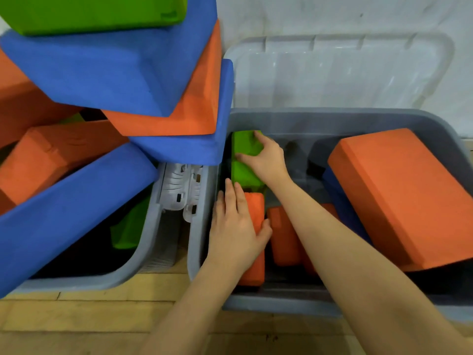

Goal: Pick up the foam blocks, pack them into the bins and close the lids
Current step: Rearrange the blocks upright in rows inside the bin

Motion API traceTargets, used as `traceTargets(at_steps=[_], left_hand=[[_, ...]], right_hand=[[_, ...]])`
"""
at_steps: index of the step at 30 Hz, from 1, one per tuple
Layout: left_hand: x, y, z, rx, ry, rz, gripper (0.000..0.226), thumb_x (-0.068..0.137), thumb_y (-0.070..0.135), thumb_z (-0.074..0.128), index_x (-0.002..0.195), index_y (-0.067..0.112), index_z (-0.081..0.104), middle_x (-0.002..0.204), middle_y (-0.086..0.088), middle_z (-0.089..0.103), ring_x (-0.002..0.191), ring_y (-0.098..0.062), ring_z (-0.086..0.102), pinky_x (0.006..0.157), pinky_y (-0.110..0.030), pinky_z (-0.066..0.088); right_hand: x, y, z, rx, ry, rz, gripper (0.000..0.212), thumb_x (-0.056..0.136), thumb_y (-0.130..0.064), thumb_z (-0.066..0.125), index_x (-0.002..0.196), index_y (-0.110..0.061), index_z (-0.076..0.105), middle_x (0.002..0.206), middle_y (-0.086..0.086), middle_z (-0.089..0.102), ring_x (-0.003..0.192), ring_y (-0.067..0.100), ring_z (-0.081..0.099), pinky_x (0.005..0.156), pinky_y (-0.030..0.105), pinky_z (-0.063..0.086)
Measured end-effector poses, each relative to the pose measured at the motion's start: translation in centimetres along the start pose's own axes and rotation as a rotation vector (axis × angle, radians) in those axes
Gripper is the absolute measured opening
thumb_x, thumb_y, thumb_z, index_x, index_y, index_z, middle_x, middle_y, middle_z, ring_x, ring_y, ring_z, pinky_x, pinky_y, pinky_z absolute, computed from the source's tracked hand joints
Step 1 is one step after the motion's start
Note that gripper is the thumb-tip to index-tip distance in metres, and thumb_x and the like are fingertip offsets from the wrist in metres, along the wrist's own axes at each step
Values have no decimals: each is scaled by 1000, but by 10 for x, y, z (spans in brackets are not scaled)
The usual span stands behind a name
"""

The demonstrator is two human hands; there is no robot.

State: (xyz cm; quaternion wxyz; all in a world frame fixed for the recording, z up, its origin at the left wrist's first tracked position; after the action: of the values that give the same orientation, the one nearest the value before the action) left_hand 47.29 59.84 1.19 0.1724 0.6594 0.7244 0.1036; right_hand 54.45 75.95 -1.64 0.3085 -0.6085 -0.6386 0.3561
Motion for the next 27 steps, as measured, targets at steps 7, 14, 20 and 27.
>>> traceTargets(at_steps=[7, 14, 20, 27], left_hand=[[12, 8, 13, 80, 75, 62, 91, 76, 57, 11, 148, 2, 2, 157, -15, -4, 144, -27, -5, 111, -37, -8], [4, 8, 10, 79, 33, 52, 88, 82, 59, 18, 148, 7, -9, 156, -10, -13, 143, -26, -14, 109, -34, -13], [13, 6, 18, 69, 11, -7, 85, 89, 55, 28, 148, 6, -8, 156, -10, -16, 143, -25, -16, 111, -41, -12], [25, 11, 28, 109, 67, 9, 85, 78, 56, 11, 148, 12, -3, 156, -15, -6, 144, -29, -7, 109, -46, -7]], right_hand=[[-21, 9, -17, -32, -113, -122, 54, 92, -35, 57, 141, -22, 41, 153, 5, 27, 137, 18, 33, 103, 16, 23], [-21, 8, -21, -427, -173, -165, 55, 91, -59, 41, 143, -45, 27, 158, -3, 13, 144, 24, 11, 112, 48, 15], [-9, 7, -17, -438, -208, -194, 50, 95, -55, 35, 143, -43, 29, 158, -6, 8, 145, 22, 4, 114, 50, -5], [-12, 11, -16, -317, -260, -198, 45, 100, -46, 29, 144, -41, 25, 158, -6, 4, 145, 16, 6, 114, 49, -2]])
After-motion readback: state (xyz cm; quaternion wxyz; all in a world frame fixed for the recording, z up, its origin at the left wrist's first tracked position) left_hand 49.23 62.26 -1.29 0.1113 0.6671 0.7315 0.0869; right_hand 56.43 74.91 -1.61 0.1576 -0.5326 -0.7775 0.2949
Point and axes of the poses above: each hand's wrist, its own x-axis towards the middle knuckle, its own z-axis out of the palm, y = z × x, the point moved 5 cm from there along x, towards the middle knuckle
